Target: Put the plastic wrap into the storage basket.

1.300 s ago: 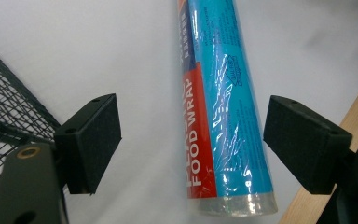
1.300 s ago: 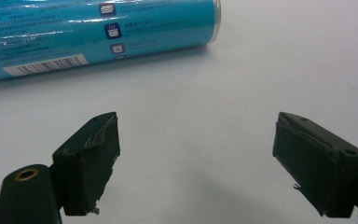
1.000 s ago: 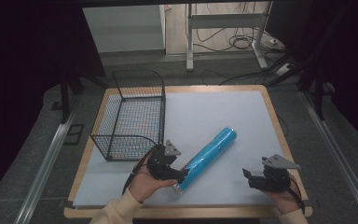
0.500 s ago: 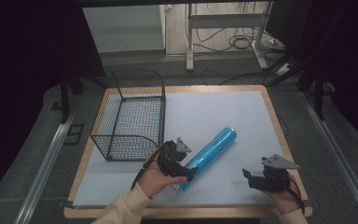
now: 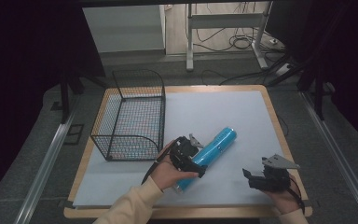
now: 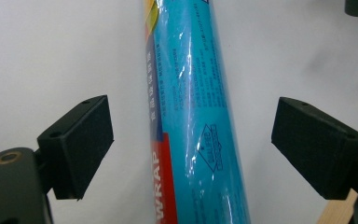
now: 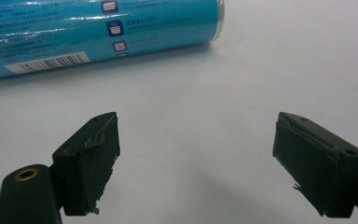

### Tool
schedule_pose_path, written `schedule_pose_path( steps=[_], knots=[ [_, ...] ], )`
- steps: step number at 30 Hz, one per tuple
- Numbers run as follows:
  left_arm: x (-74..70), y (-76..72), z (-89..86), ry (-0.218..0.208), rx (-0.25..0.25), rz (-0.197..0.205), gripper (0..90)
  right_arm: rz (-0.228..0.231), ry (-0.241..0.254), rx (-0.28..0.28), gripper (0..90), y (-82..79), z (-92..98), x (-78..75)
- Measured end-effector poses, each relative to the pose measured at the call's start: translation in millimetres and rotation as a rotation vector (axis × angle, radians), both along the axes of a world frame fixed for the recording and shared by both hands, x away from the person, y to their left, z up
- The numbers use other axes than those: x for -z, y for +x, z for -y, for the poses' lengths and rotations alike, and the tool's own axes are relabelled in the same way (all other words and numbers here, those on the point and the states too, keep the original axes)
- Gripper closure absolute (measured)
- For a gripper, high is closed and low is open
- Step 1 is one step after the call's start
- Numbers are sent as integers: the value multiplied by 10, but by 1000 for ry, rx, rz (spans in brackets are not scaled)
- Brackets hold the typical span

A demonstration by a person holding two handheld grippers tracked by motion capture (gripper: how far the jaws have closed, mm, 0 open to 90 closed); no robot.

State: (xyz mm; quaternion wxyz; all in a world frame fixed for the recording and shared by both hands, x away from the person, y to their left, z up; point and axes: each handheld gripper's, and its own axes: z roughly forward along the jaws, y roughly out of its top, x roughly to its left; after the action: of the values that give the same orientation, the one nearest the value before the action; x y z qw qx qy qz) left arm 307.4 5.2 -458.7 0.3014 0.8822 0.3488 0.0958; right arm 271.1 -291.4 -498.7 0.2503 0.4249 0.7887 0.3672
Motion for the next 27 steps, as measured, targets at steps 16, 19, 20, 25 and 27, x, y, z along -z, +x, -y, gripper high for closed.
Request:
schedule_pose_path(
  steps=[16,19,20,25,27],
  knots=[
    [136,196,261,53,11,-58,118,-5,0,3,151,6,2,10],
    [181,242,311,75,10,-72,120,-3,-2,2,151,6,5,9],
    [200,255,327,75,6,-76,121,-2,-3,2,152,6,5,9],
    [242,332,393,126,22,-96,122,-6,-3,3,151,10,3,15],
    [264,362,428,125,12,-104,125,-5,-1,3,151,10,2,13]
  ],
)
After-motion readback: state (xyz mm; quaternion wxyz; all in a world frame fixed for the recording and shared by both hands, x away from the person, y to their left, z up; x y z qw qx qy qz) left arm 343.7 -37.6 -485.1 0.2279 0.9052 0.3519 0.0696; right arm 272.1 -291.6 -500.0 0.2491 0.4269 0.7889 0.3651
